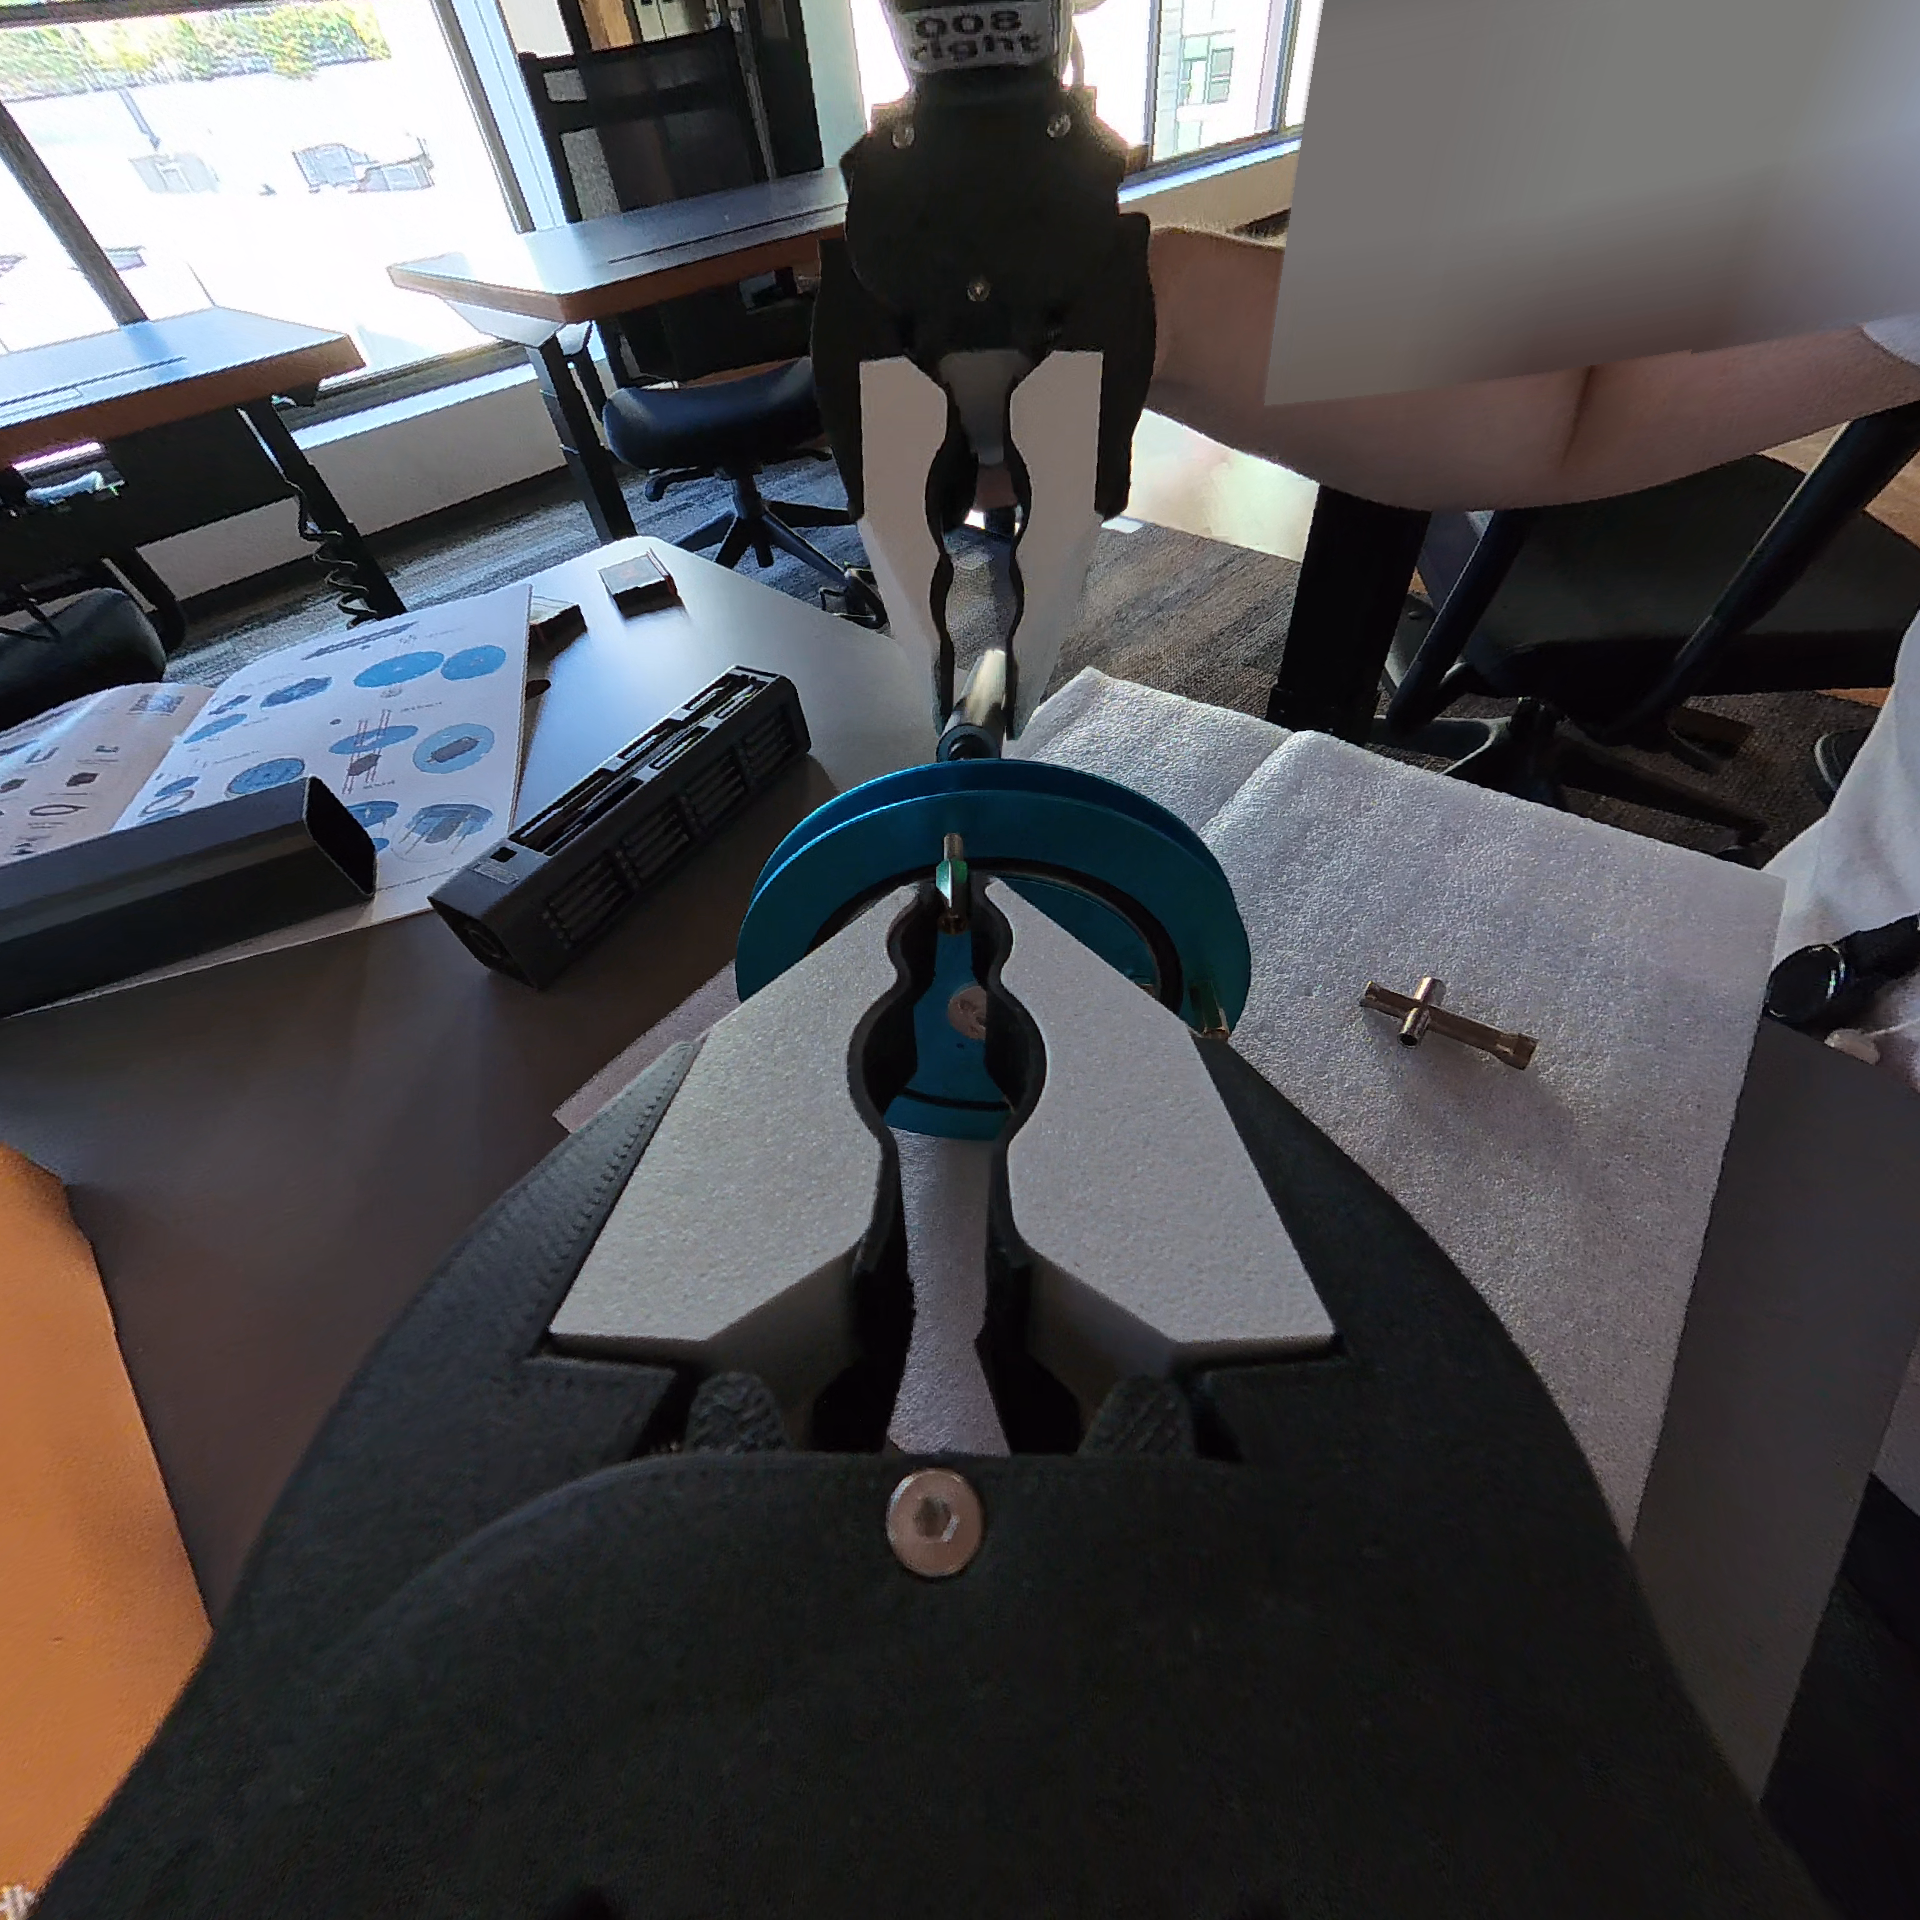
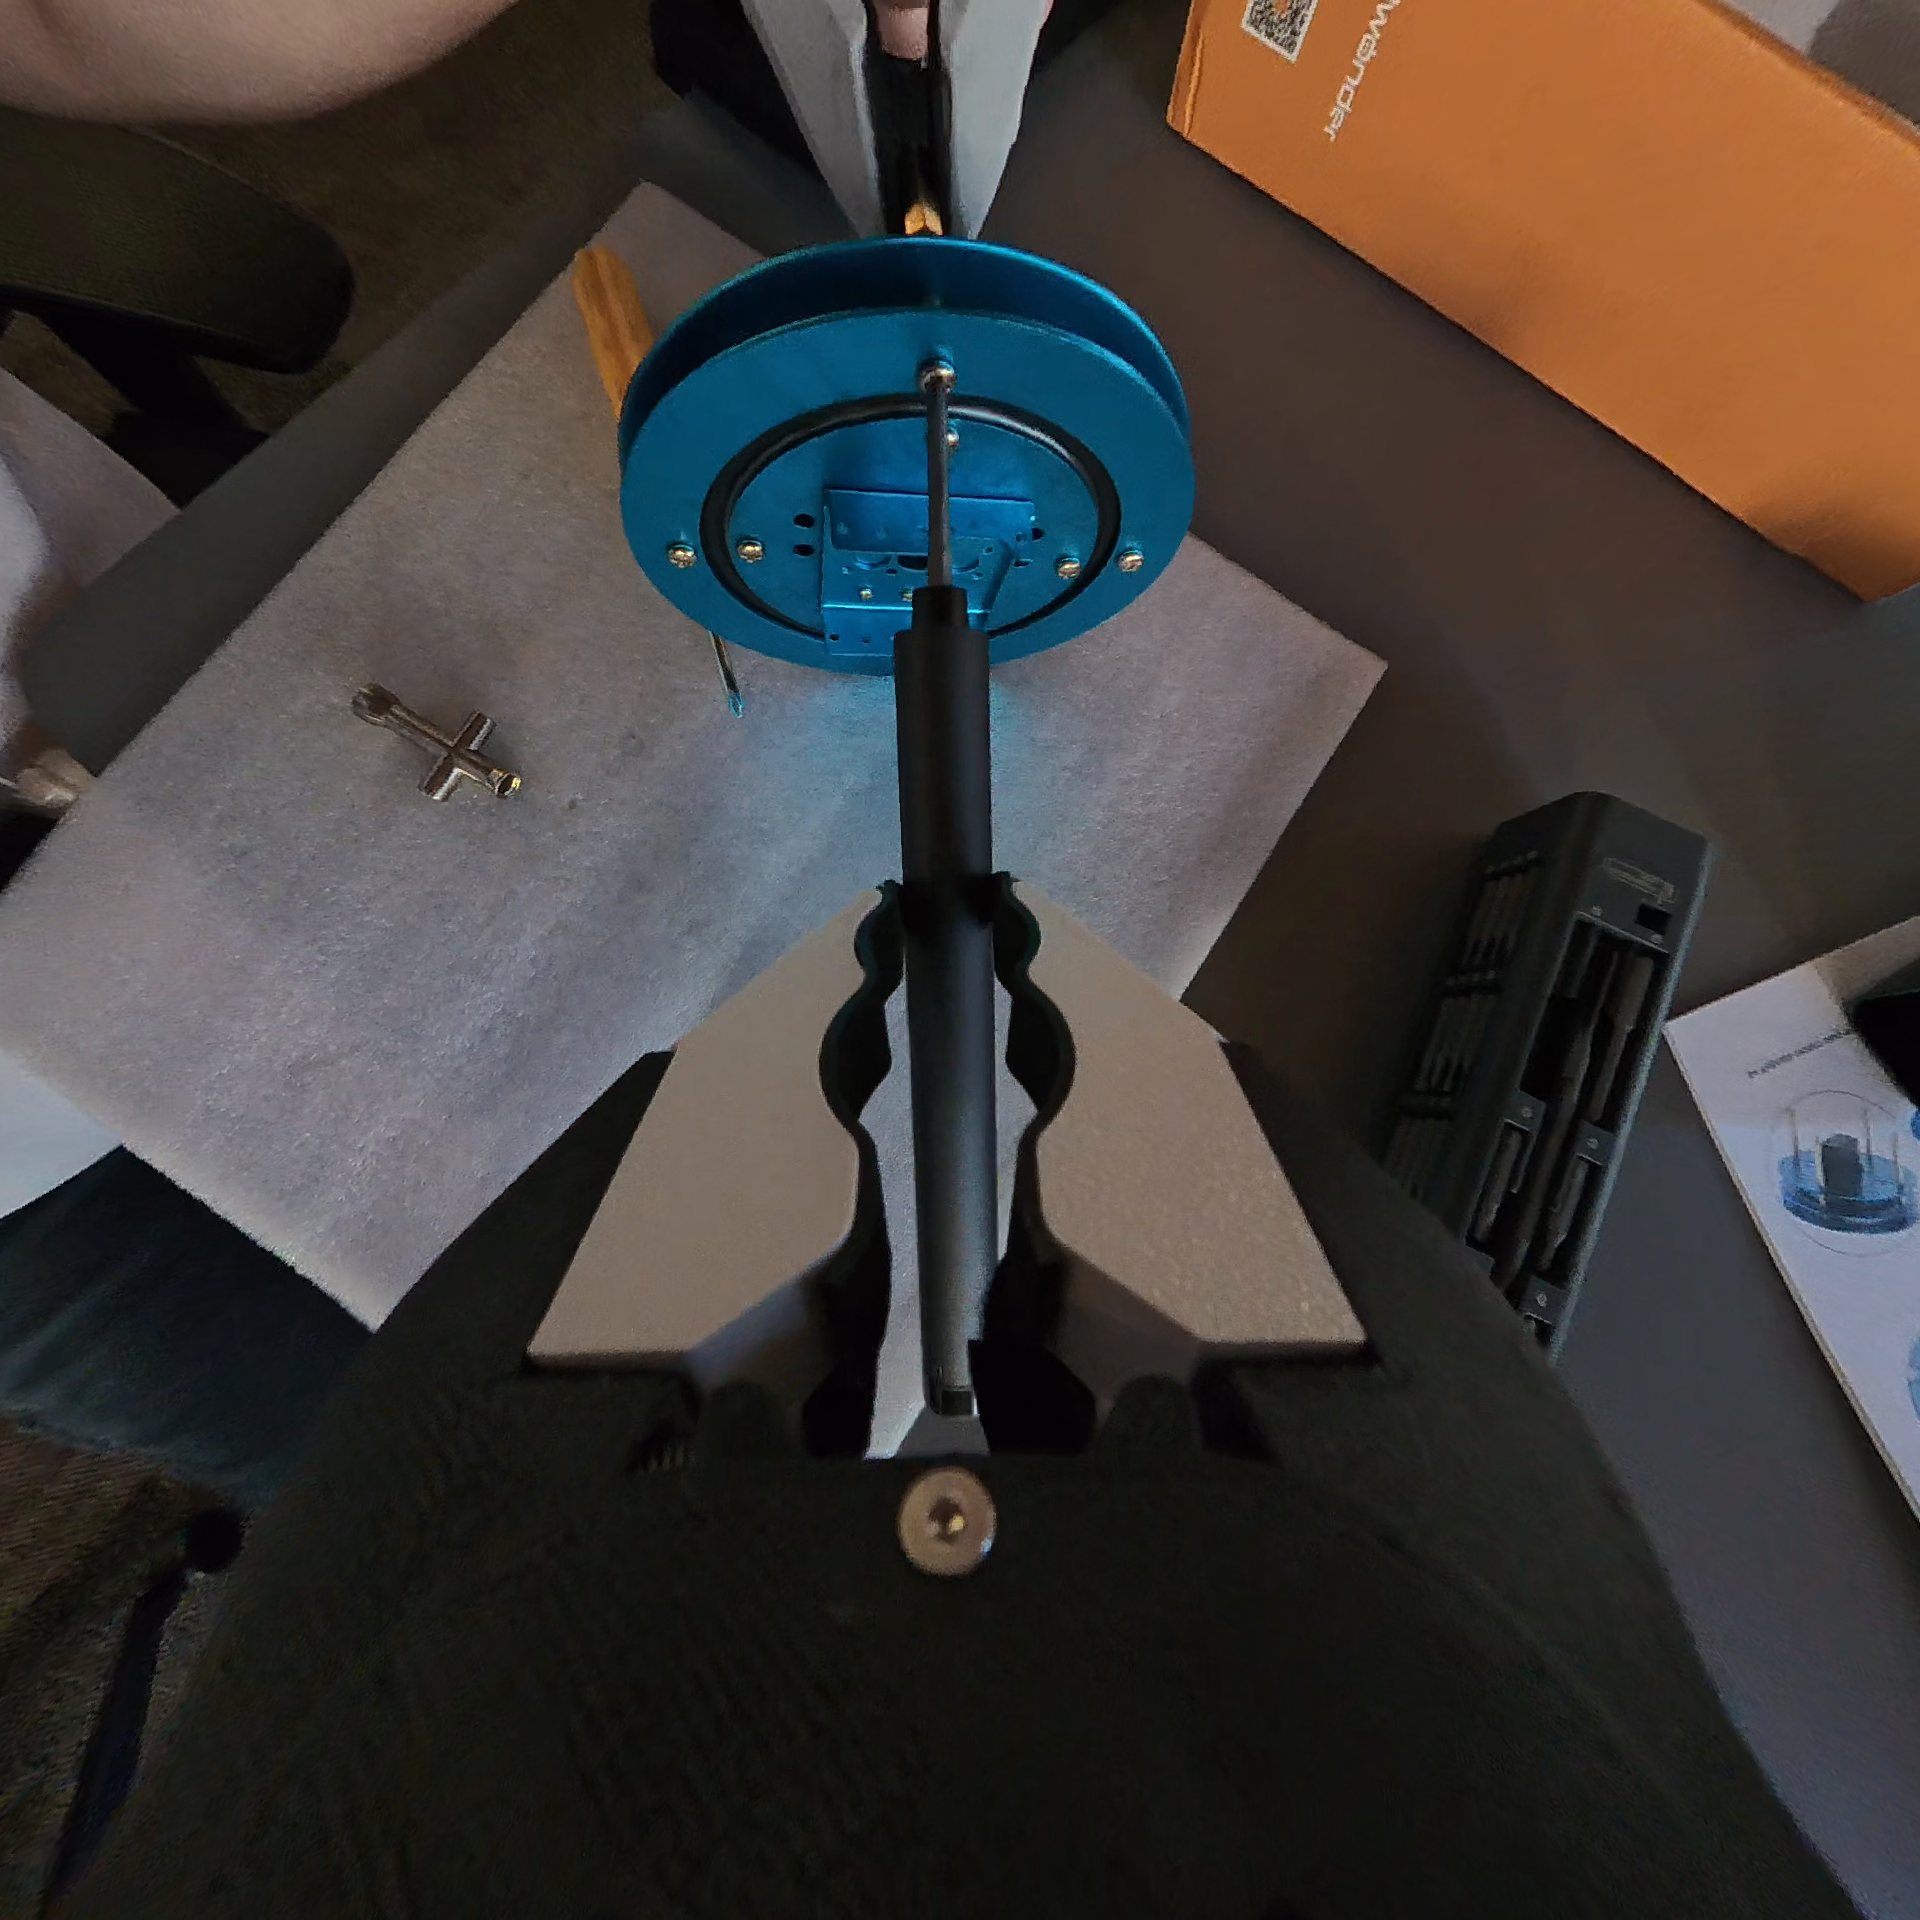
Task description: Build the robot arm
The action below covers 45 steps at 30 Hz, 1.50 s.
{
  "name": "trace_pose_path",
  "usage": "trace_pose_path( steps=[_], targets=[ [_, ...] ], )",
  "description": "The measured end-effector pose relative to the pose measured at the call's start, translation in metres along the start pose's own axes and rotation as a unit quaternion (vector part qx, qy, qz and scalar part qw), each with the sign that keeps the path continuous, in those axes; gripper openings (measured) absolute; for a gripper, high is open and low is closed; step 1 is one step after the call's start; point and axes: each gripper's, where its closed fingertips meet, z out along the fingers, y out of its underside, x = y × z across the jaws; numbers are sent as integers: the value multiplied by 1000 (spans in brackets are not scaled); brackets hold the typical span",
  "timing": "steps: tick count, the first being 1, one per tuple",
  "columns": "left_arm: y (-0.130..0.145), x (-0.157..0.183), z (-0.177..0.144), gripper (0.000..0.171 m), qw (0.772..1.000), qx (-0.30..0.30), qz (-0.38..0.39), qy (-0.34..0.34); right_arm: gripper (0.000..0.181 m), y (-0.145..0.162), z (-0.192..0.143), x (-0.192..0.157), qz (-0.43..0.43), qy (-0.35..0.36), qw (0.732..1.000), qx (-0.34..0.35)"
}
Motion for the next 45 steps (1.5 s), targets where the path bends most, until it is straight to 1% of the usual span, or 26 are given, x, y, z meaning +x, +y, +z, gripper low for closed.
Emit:
trace_pose_path(
  steps=[6,11,19,26,32,45],
  targets=[
    [-1,-1,-1,4,1000,-1,2,-3,15,2,8,0,21,-17,999,18],
    [-1,-1,1,4,1000,-4,5,-4,15,3,8,1,18,-13,999,27],
    [-2,1,3,4,1000,-6,6,1,15,4,7,-3,30,-26,998,46],
    [-1,2,3,4,1000,-10,12,0,15,4,5,1,6,15,1000,1],
    [-1,4,4,4,1000,-12,16,1,15,5,0,1,-19,31,998,-45],
    [-1,6,6,4,999,-22,25,5,15,0,-18,2,-57,67,989,-120]
  ],
)
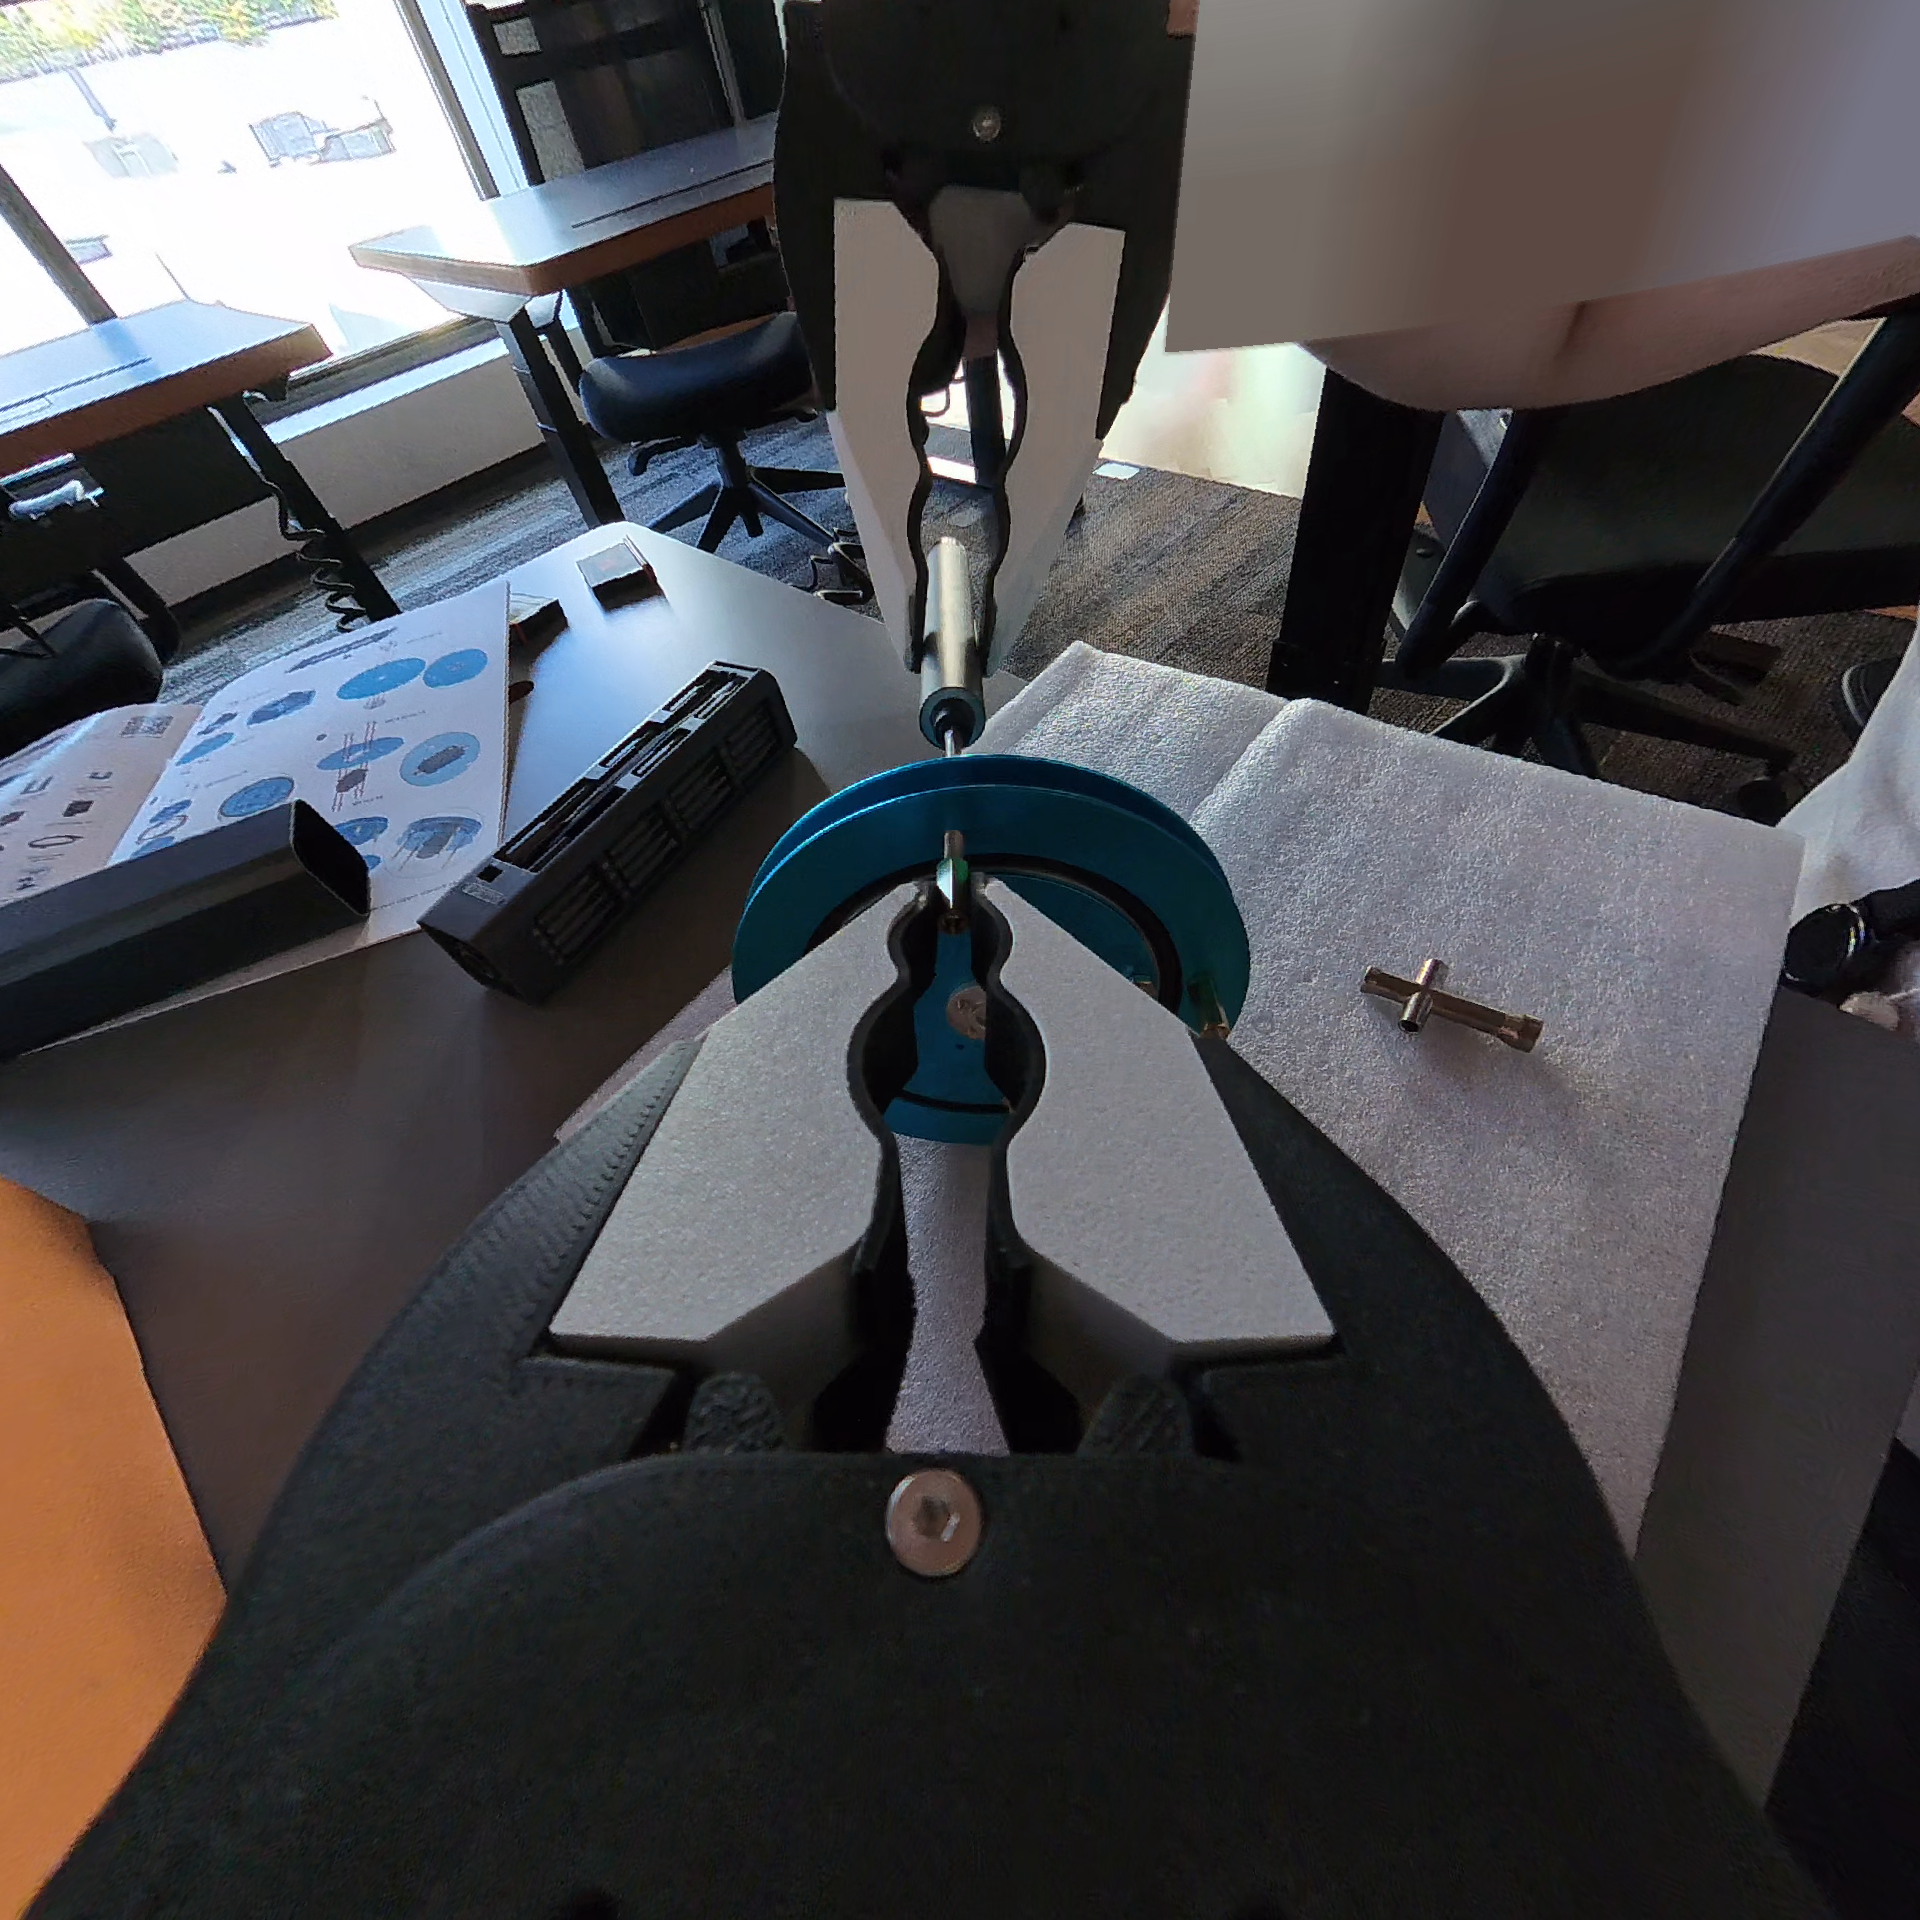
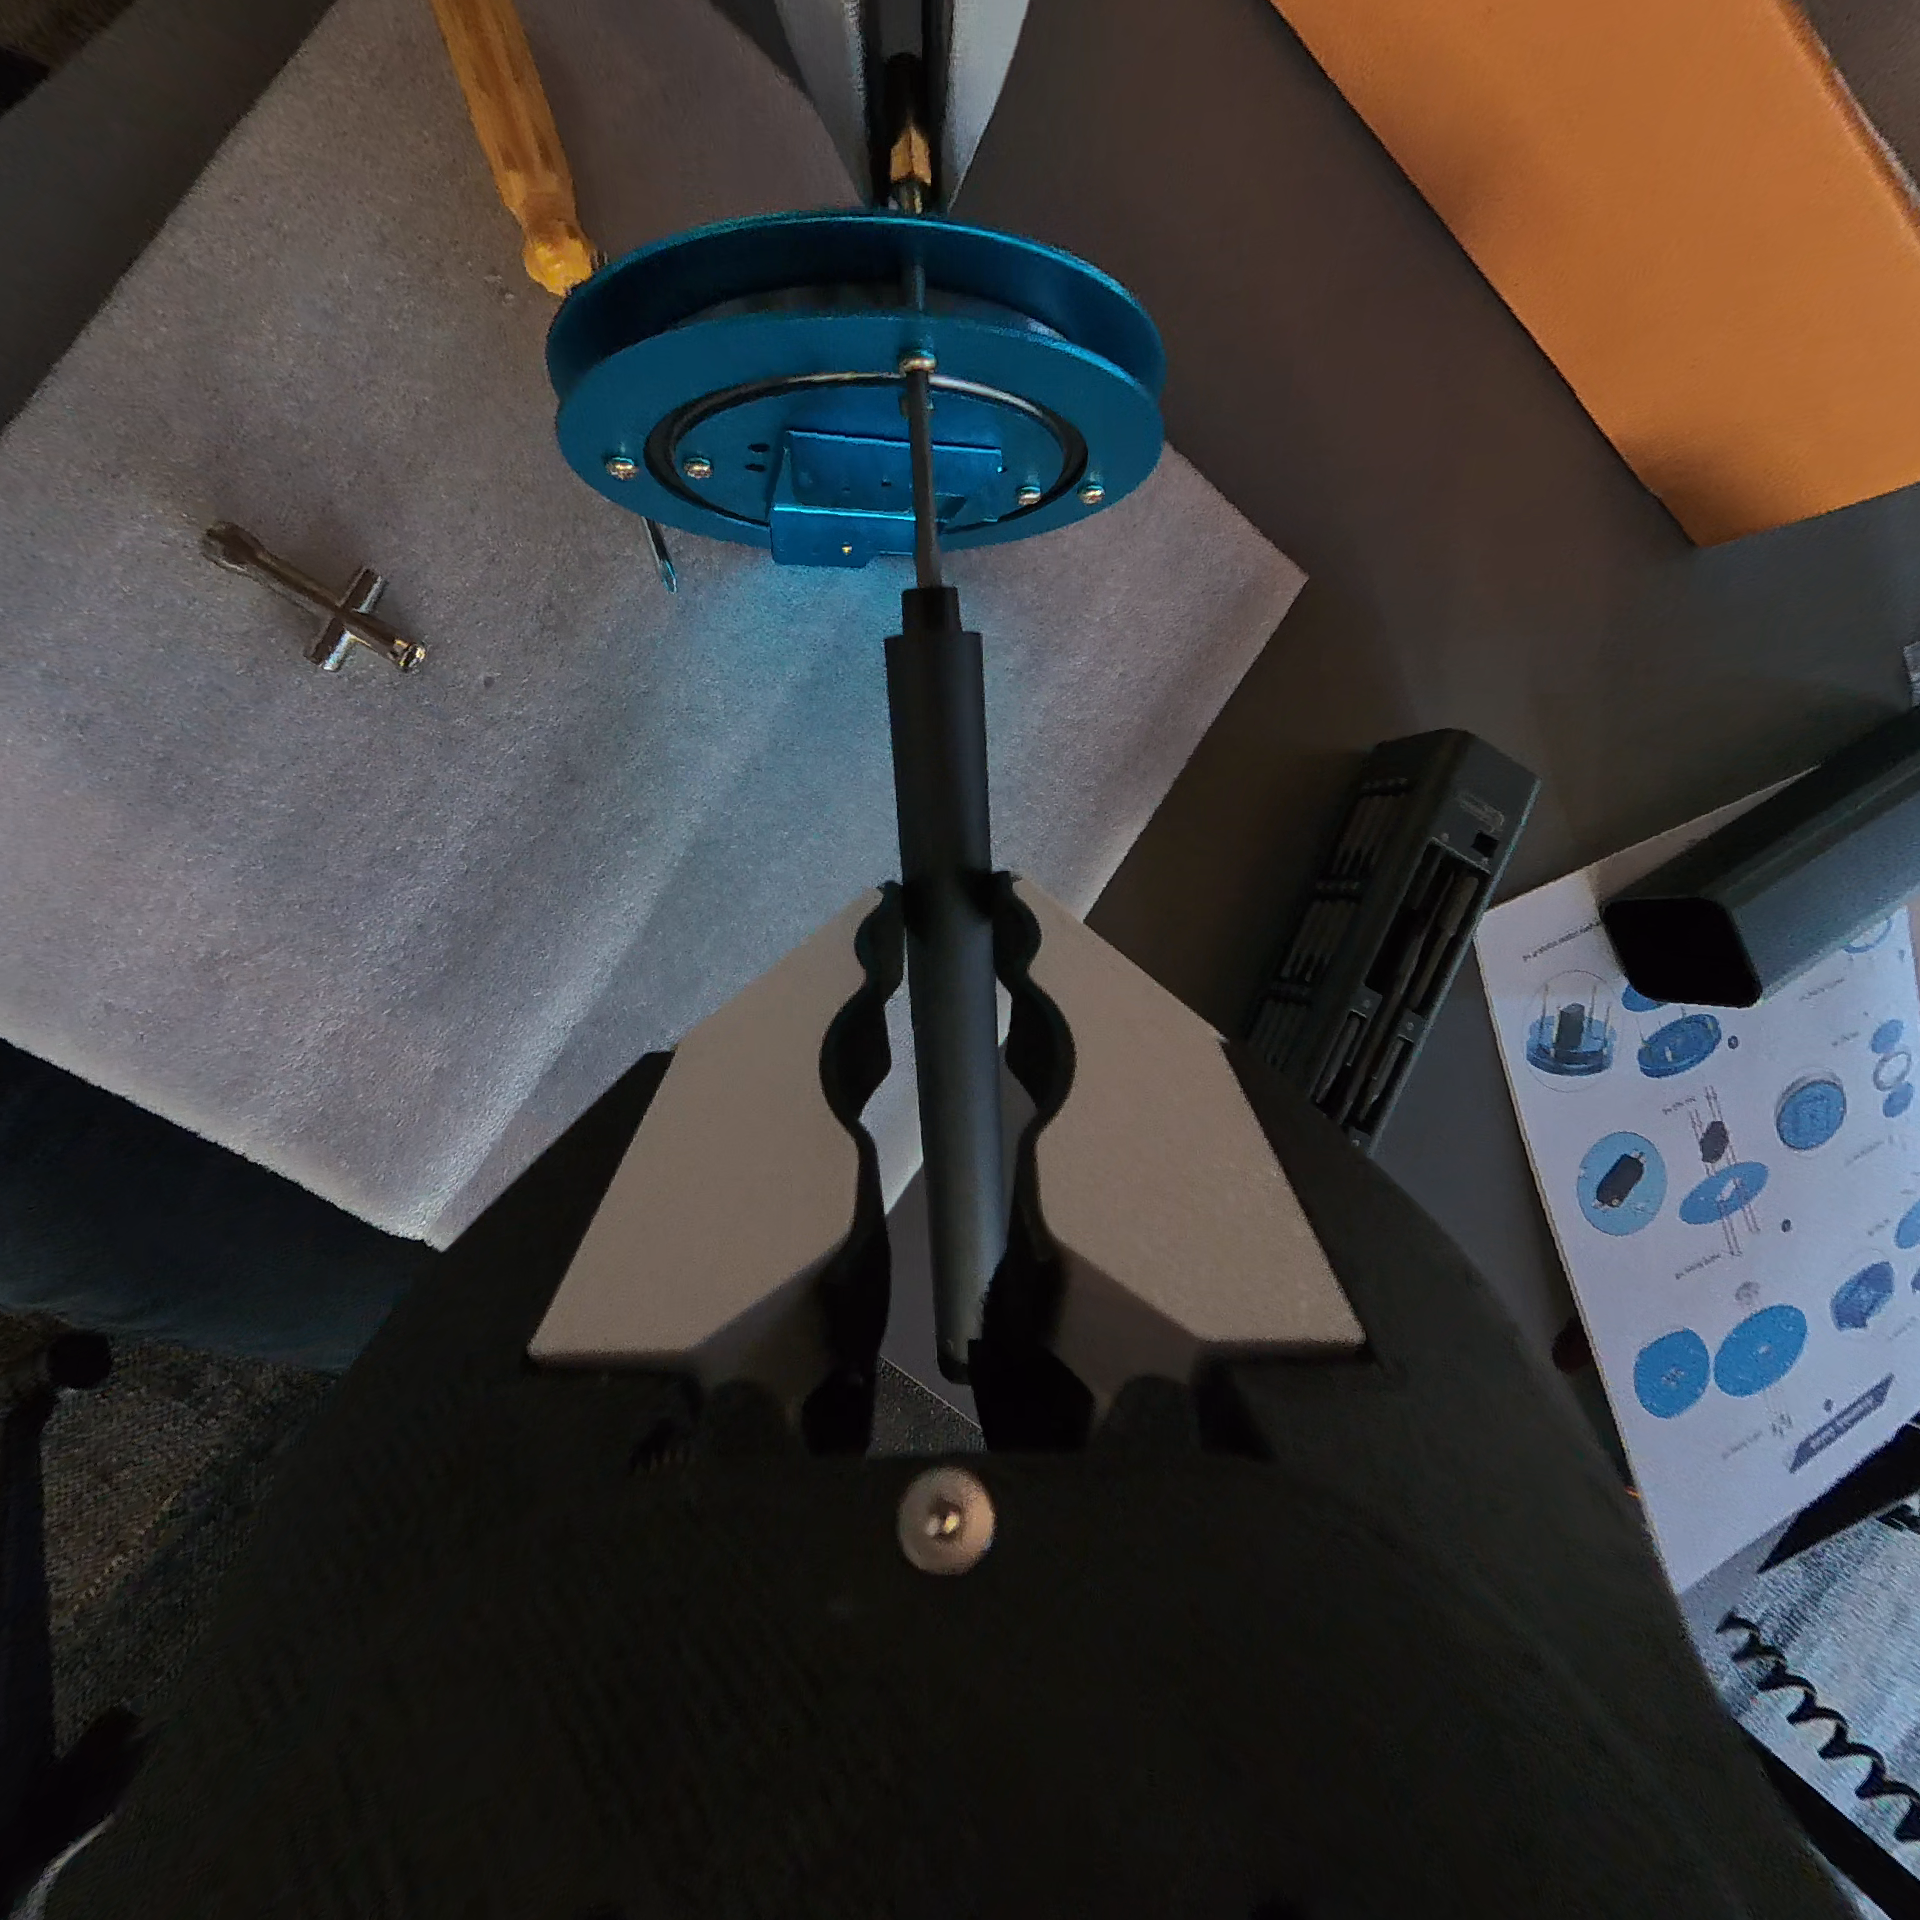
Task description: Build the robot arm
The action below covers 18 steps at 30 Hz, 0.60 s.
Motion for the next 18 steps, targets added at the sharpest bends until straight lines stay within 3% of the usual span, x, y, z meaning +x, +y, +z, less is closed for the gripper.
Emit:
trace_pose_path(
  steps=[10,18],
  targets=[
    [1,2,2,4,1000,-4,0,7,15,1,-4,-1,-20,24,999,-41],
    [1,-2,4,4,1000,-13,22,-14,15,0,-12,1,-4,39,999,-31]
  ],
)
